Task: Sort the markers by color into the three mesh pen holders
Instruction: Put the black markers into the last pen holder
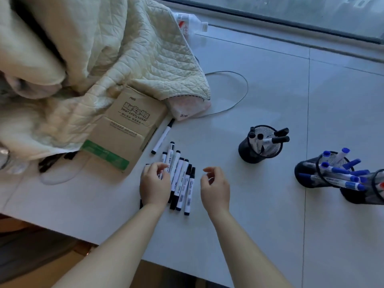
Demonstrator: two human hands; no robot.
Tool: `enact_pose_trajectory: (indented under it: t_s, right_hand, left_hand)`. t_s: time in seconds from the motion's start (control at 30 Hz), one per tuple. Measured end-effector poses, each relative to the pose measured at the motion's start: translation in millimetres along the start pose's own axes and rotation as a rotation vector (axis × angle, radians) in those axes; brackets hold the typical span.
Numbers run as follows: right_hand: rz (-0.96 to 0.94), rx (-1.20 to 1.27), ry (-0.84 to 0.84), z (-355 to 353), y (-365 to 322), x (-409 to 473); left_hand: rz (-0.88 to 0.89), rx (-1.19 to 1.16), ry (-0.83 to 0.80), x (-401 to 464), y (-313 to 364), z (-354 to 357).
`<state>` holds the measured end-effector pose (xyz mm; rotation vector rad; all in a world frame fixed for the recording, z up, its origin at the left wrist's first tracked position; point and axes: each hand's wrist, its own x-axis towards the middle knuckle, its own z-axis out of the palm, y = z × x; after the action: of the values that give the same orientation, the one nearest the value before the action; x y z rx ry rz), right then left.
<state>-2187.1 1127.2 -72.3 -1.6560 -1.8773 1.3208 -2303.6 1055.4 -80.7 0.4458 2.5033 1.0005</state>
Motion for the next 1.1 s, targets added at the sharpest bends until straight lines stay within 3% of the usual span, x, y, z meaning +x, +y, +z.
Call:
enact_pose_trajectory:
  t_s: [0.3, 0.9, 1.1]
  right_hand:
    - [0.226, -0.243, -0.071, 45.5, 10.2, -1.4]
    - [0.161, -0.259, -0.036, 66.5, 8.9, -1.4]
    - [0.139, -0.379, -0.042, 71.8, 8.4, -1.5]
  left_hand:
    - [-0.163, 0.158, 0.029, 15.2, -47.9, -6.0]
    - [0.038, 0.311, 0.036, 13.1, -69.0, -4.4]
    - [0.071, 0.375, -0.003, 13.9, -70.4, -7.9]
